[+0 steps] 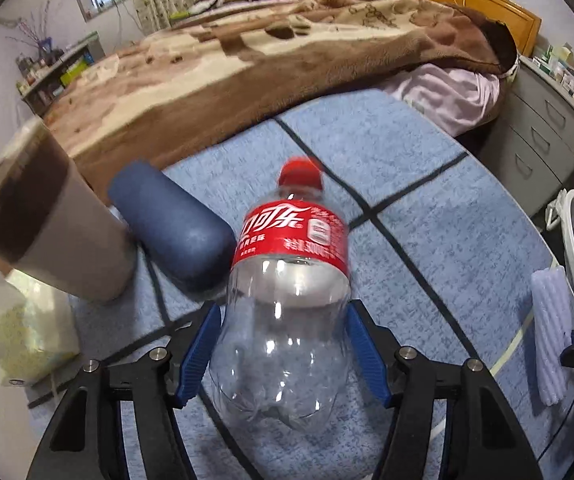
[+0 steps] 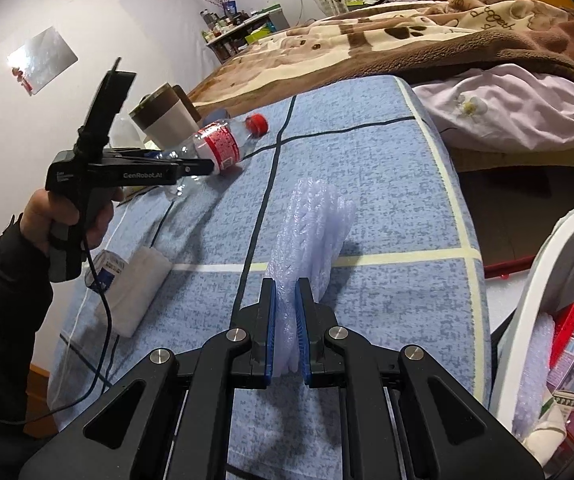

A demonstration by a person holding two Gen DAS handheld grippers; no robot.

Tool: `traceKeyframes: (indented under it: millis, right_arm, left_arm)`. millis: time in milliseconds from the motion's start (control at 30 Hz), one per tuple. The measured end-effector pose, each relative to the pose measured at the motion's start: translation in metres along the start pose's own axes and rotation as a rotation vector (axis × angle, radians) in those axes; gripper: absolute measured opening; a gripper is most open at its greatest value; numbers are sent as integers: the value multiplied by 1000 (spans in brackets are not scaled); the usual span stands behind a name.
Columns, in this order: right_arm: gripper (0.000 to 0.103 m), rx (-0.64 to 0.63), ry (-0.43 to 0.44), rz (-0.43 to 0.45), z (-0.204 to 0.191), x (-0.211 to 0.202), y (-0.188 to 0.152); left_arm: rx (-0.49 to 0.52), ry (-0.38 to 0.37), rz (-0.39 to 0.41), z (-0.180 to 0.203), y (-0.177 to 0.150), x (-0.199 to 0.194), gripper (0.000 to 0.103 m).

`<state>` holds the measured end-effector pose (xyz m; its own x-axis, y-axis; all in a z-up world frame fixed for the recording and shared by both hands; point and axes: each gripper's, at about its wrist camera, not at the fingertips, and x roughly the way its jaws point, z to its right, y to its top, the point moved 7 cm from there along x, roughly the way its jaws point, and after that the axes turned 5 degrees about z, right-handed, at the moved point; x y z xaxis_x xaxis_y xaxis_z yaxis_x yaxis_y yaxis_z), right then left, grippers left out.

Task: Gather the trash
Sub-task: 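Grasp the purple foam sleeve with the right tool while the left tool grasps the plastic bottle, then carry the bottle and purple foam sleeve over the wastebasket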

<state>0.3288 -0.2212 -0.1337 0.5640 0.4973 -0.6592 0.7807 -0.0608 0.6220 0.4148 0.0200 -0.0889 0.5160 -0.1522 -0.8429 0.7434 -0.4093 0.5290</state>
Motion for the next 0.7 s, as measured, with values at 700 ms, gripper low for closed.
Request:
traceKeyframes:
  millis: [700]
  right_arm:
    - [10, 2, -32, 113, 10, -71, -4]
  left_arm:
    - [-83, 21, 180, 71, -14, -122, 61]
